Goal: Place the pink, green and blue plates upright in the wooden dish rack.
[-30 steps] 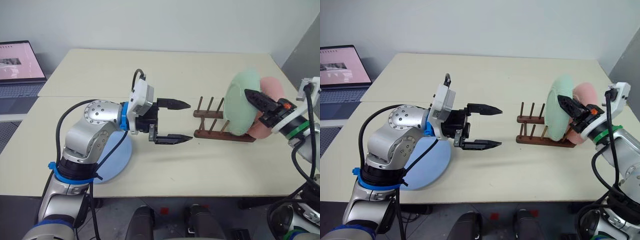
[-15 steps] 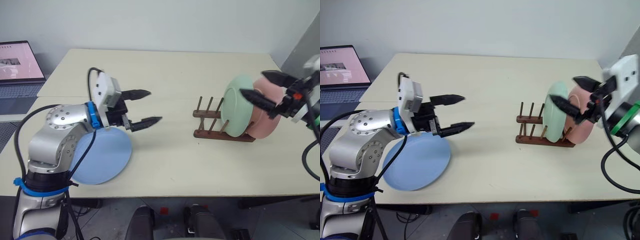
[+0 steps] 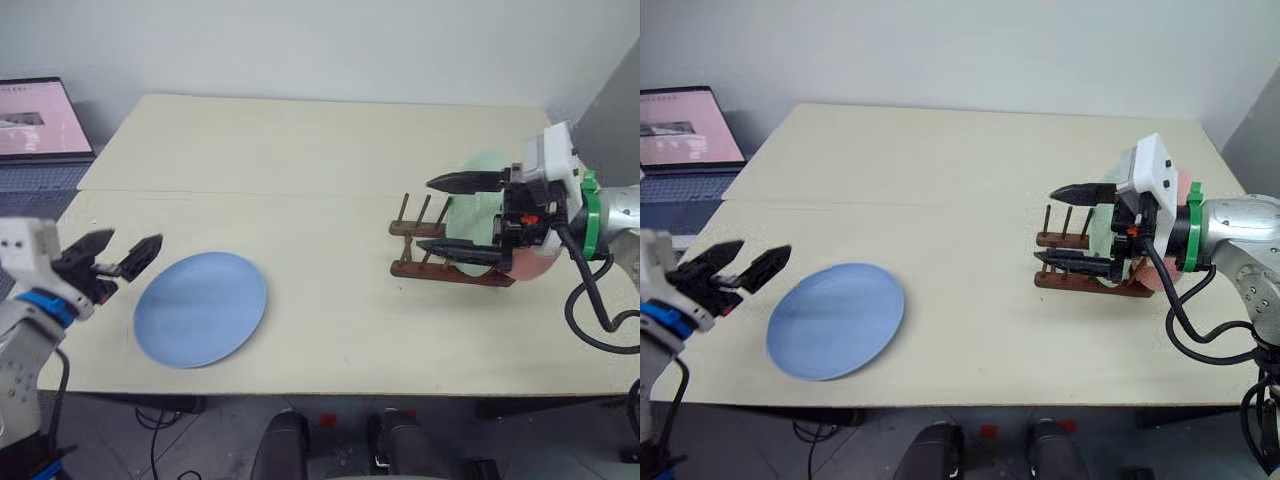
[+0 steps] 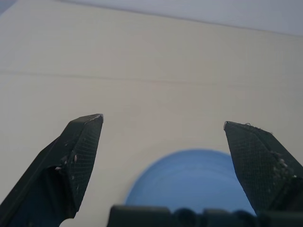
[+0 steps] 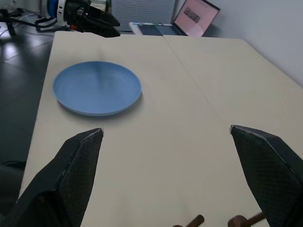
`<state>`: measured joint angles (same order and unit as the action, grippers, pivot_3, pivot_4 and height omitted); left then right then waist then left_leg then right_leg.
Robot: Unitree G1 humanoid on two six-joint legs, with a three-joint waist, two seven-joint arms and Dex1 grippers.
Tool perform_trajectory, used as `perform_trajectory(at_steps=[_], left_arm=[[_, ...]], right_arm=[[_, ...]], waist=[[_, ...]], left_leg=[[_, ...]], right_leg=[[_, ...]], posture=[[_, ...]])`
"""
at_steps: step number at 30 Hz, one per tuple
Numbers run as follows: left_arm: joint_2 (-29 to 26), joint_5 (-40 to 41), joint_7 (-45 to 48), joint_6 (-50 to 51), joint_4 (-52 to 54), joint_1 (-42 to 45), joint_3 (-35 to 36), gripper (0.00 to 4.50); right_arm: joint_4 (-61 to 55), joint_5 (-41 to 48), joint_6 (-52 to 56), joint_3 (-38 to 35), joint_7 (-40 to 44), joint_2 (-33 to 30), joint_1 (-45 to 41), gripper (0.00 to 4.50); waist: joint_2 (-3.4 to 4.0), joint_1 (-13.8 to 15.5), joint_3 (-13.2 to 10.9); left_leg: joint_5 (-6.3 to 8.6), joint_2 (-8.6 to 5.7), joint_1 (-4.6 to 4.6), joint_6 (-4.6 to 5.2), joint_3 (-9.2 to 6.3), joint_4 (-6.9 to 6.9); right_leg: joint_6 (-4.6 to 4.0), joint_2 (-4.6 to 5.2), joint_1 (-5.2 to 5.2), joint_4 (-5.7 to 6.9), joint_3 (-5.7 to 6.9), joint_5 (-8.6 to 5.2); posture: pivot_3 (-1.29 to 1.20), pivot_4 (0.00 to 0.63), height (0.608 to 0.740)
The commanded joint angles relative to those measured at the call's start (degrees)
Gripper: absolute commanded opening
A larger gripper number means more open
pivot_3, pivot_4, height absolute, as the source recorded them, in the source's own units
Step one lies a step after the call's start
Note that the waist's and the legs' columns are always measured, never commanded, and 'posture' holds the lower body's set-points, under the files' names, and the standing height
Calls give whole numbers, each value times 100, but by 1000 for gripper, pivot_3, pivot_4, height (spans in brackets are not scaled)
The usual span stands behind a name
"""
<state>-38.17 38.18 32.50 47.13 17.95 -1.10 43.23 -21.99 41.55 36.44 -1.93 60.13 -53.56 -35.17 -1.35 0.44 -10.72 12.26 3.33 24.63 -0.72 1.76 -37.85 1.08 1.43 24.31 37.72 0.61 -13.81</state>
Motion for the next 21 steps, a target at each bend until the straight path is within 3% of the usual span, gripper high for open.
perform_trajectory(at_steps=[1,6,13,21], left_arm=[[102,392,-211,600,245,-500,304,4500],[337,633,-498,1172,217,-962,85,4500],[597,636,-1195,1605,-284,-641,-47,4500],[748,595,-1538,1940,-50,-586,-677,2550]], right_arm=[[59,-186,-297,132,396,34,-167,4487],[153,-328,-350,259,509,197,-325,4487],[129,-304,-159,177,458,270,-423,4487],[16,-386,-169,145,347,277,-391,4500]], waist=[[0,-4,0],[-1,-14,0],[1,0,1],[31,15,19]], left_leg=[[0,0,-3,0,-1,0],[3,4,-10,-6,2,0],[6,9,-10,-10,3,4],[7,-3,-16,-11,10,3]], right_leg=[[0,18,-1,0,0,1],[-3,25,3,0,0,3],[-10,21,4,1,2,0],[-11,35,2,3,-4,2]], posture=[[0,150,733],[0,150,733],[0,150,733],[0,150,733]])
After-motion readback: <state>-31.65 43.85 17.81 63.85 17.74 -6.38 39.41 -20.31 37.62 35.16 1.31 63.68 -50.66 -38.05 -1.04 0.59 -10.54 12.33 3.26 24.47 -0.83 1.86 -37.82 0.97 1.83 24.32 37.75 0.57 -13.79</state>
